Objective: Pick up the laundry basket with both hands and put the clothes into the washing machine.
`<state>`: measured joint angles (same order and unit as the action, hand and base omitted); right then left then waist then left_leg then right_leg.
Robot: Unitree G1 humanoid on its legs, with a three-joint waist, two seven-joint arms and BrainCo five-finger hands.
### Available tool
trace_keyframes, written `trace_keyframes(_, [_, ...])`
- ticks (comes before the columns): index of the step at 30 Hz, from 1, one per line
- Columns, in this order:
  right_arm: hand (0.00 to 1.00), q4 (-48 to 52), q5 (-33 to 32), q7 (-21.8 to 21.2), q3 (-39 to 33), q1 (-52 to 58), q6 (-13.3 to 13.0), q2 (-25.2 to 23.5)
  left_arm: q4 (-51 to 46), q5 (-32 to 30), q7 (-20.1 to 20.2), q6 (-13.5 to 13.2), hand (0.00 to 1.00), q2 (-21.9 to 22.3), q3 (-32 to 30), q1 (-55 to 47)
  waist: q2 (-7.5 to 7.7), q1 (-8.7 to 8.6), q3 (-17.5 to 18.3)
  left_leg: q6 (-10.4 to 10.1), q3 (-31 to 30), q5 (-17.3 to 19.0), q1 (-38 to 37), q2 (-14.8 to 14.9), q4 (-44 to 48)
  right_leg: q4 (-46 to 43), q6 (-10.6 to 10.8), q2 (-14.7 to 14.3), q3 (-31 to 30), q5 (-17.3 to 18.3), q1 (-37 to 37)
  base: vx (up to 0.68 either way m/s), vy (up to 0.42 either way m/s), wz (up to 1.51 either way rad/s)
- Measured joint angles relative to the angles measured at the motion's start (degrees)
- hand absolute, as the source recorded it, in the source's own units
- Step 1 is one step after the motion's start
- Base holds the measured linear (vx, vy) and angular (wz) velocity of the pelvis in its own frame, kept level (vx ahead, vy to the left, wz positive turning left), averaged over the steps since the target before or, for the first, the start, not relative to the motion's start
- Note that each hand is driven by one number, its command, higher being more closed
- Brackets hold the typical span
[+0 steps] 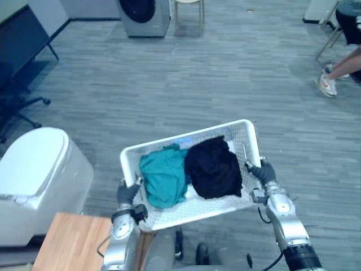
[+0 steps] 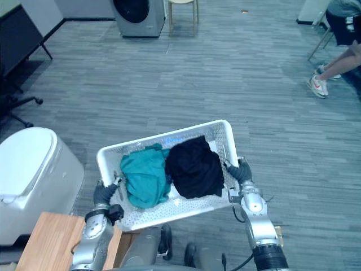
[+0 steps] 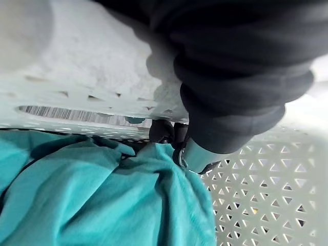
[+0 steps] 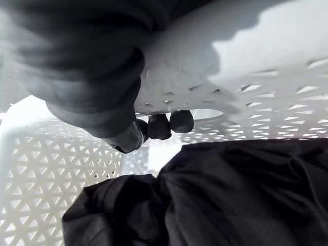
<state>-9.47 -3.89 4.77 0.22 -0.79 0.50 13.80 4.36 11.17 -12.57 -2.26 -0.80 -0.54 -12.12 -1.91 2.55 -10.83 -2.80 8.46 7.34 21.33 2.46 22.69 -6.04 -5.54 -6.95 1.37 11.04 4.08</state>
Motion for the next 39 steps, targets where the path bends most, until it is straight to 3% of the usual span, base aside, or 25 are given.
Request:
trace_keyframes(2, [1.0,-1.16,0.09,-0.02,-0.23,0.05,0.0,-0.15,-0.32,-0.18,0.24,0.41,1.0,0.02,0.15,-0.48,1.77,-0.26,0.07,3.42,3.1,1.87,-0.3,-3.49,1.64,-2.57,2.68,1.95,-1.16,1.62,0.8,0.58,0.049,-0.31])
trace_keyframes(3, [1.0,-3.02,0.71,-0.13,-1.2,0.37,-0.02,-0.67,-0.23,-0.48,0.35,0.56,1.0,-0.32,1.18,-1.0,1.69,-0.33,0.08,5.14,4.13,1.78,-3.14,-6.11,-3.18,-15.69,7.91,2.38,0.65,4.71,-2.1,0.57,0.051,-0.23])
trace_keyframes(4, [1.0,-3.53,1.28,-0.38,-1.54,0.75,-0.01,-1.26,-0.24,-0.53,0.44,0.57,1.0,-0.74,1.77,-1.56,1.54,-0.3,0.16,6.74,4.24,-0.08,-5.67,-6.4,-7.4,-23.67,9.93,2.55,1.98,5.72,-3.79,0.63,0.05,-0.25])
trace_keyframes(5, [1.0,-4.93,2.37,-1.03,-2.09,1.62,-0.03,-3.26,0.97,-0.54,0.58,0.82,1.0,-3.01,2.31,-2.1,4.63,-0.63,0.74,13.24,5.39,-3.01,-10.64,-8.32,-8.79,-40.92,11.08,7.37,6.06,6.31,-8.15,0.52,0.005,-0.02])
trace_keyframes(7, [1.0,-5.06,3.41,-1.45,-1.56,2.87,0.06,-3.62,1.24,-0.56,0.76,1.85,1.0,-3.31,2.32,-2.78,4.15,-1.84,2.03,13.18,3.03,1.29,-15.05,-8.97,-8.33,-52.33,6.15,13.31,11.55,8.17,-13.72,0.55,0.017,0.01])
trace_keyframes(9, [1.0,-5.06,3.43,-1.72,-1.83,3.03,-0.01,-3.27,1.22,-0.6,1.21,1.84,1.0,-3.5,2.53,-2.55,1.19,-2.07,2.04,12.22,2.53,3.52,-20.64,-6.7,-11.08,-49.36,3.97,15.12,14.3,9.52,-19.27,0.58,0.053,-0.23])
trace_keyframes(12, [1.0,-5.06,3.4,-2.31,-1.93,3.24,-0.04,-3.54,1.2,-0.61,1.4,1.81,1.0,-4.4,2.68,-2.34,-1.37,-4.3,1.91,11.4,0.56,4.04,-27.69,-3.81,-15.39,-30.9,5.56,13.74,13.67,6.92,-25.45,0.61,-0.053,0.15])
trace_keyframes(15, [1.0,-4.74,3.24,-2.19,-2.18,3.86,-0.05,-3.64,1.28,-0.92,1.93,1.79,1.0,-5.16,3.0,-1.57,-0.36,-5.48,2.04,7.19,-1.17,6.35,-34.65,-3.49,-17.9,-3.01,11.43,13.59,10.77,-7.95,-27.88,0.61,-0.144,0.29])
trace_keyframes(17, [1.0,-4.41,3.23,-2.02,-2.48,5.46,-0.06,-3.85,2.61,-1.46,2.24,1.77,1.0,-6.47,4.44,-1.33,1.16,-6.27,2.7,2.04,-3.36,9.63,-39.21,-3.76,-17.51,-0.08,9.42,14.56,8.33,-12.11,-28.42,0.77,-0.232,0.56])
trace_keyframes(18, [1.0,-4.45,3.26,-1.92,-2.57,6.84,0.0,-3.72,4.54,-2.14,2.45,1.82,1.0,-5.5,4.94,-1.37,-0.36,-6.69,3.56,0.85,-4.76,11.08,-39.68,-1.58,-13.28,-5.35,7.02,13.96,7.69,-19.51,-28.6,0.87,-0.288,0.64])
trace_keyframes(20, [1.0,-4.36,3.14,-1.78,-3.52,8.73,0.0,-3.13,5.14,-2.4,2.51,1.81,1.0,-3.35,4.99,-1.45,-3.27,-6.55,4.38,-0.84,-5.65,10.36,-34.36,2.31,2.19,-11.44,5.79,12.71,10.57,-18.99,-28.23,0.7,-0.292,0.41])
trace_keyframes(21, [1.0,-4.14,2.94,-1.59,-4.02,8.82,0.02,-3.02,5.15,-2.46,2.58,1.81,1.0,-2.33,4.96,-1.56,-5.58,-6.32,3.63,-4.11,-4.96,4.21,-28.83,6.47,16.53,-12.95,4.1,10.1,11.96,-15.36,-25.49,0.67,-0.29,0.12])
trace_keyframes(22, [1.0,-3.71,2.93,-1.56,-3.88,8.91,0.16,-2.71,5.16,-2.45,2.58,1.81,1.0,-2.08,4.86,-1.82,-6.16,-5.96,3.32,-4.56,-4.6,-1.82,-26.17,8.33,23.38,-12.82,3.0,8.98,12.1,-14.31,-23.7,0.66,-0.252,-0.15])
trace_keyframes(23, [1.0,-2.17,2.83,-1.3,-3.6,9.7,0.44,-2.11,5.15,-2.33,2.63,1.8,1.0,-2.14,4.96,-2.17,-6.89,-4.43,3.27,-4.53,-2.48,-2.27,-20.58,12.79,36.63,-11.72,2.4,6.92,12.61,-12.35,-19.36,0.65,-0.22,-0.16])
trace_keyframes(25, [1.0,0.53,2.74,-0.71,-3.6,10.53,0.72,-2.29,4.63,-2.24,2.61,1.63,1.0,-2.28,4.91,-2.24,-5.86,-3.63,2.38,-0.31,0.61,1.0,-14.21,15.24,44.68,-8.21,1.66,6.08,12.79,-10.05,-11.55,0.62,-0.178,0.01])
trace_keyframes(27, [1.0,3.74,2.59,0.06,-3.65,10.63,0.67,-2.18,3.13,-2.16,2.66,1.02,1.0,-2.34,4.91,-2.23,-4.37,-3.04,1.93,2.5,4.98,5.62,-6.95,14.73,39.96,-1.94,2.01,6.15,12.73,-8.9,-3.95,0.63,-0.107,0.15])
trace_keyframes(29, [1.0,4.1,2.36,0.21,-3.85,9.27,0.45,-1.98,1.86,-2.2,2.66,0.67,1.0,-2.24,4.85,-2.07,-3.73,-1.88,1.84,2.89,6.32,6.46,-1.89,11.3,25.13,1.59,3.12,6.99,12.55,-7.94,-0.08,0.54,0.006,0.03])
trace_keyframes(31, [1.0,2.57,2.36,0.06,-3.79,7.45,0.43,-1.84,0.72,-2.31,2.67,0.71,1.0,-1.83,4.28,-2.62,-3.4,-1.17,1.61,-2.76,5.12,2.09,-0.22,6.66,-1.73,4.13,5.33,8.61,12.03,-6.01,4.31,0.58,0.12,-0.1])
trace_keyframes(33, [1.0,0.56,2.19,0.04,-3.49,6.57,0.07,-1.0,-0.66,-2.49,2.7,0.81,1.0,-1.06,4.33,-3.34,-5.07,0.54,1.35,-5.48,4.24,0.28,2.22,7.88,-10.93,5.45,7.91,8.11,10.77,-3.84,7.87,0.63,0.234,-0.31])
trace_keyframes(34, [1.0,-1.11,2.19,0.04,-3.48,6.56,0.1,-1.18,-0.67,-2.9,2.72,1.38,1.0,-1.11,4.39,-3.38,-4.7,1.53,1.29,-3.62,4.7,-4.76,2.75,8.08,-9.01,6.57,9.94,9.24,10.86,-2.28,11.85,0.82,0.34,-0.2])
trace_keyframes(35, [1.0,-1.9,2.26,0.07,-3.4,6.59,0.18,-1.97,-0.68,-2.91,2.69,1.93,1.0,-1.59,4.37,-3.68,-2.51,1.5,2.1,0.62,5.84,-9.56,2.22,5.25,-6.74,6.93,11.73,12.21,11.12,-0.99,14.16,0.71,0.287,-0.03])
trace_keyframes(36, [1.0,-1.96,2.28,0.02,-3.29,6.61,0.16,-2.06,-0.7,-2.94,2.72,1.95,1.0,-1.53,4.36,-3.86,-1.54,1.4,2.19,3.23,5.88,-10.74,2.23,4.2,-5.53,5.75,12.16,13.51,11.31,-0.73,14.29,0.73,0.293,0.05])
trace_keyframes(37, [1.0,-2.52,2.37,-0.03,-3.5,6.48,0.09,-1.81,-0.66,-3.02,3.07,2.01,1.0,-1.2,4.4,-3.98,-0.19,1.4,2.12,8.76,6.56,-8.74,2.3,2.11,-1.9,-2.31,13.8,16.89,11.05,0.25,12.14,0.74,0.306,0.09])
trace_keyframes(38, [1.0,-3.09,2.53,-0.02,-3.83,6.53,0.08,-1.84,-0.62,-3.41,3.65,2.03,1.0,-1.36,4.46,-4.15,0.42,1.33,2.24,9.59,7.3,-5.36,2.05,1.22,0.65,-12.38,14.31,19.25,10.45,0.14,8.2,0.87,0.386,0.13])
trace_keyframes(39, [1.0,-3.63,2.82,-0.17,-4.5,6.69,0.08,-2.34,-0.3,-4.14,3.83,2.1,1.0,-1.61,5.02,-3.83,1.19,0.66,1.84,10.01,7.26,-0.22,0.23,-0.4,2.93,-30.05,17.28,22.99,8.57,-5.21,0.74,0.71,0.32,0.18])
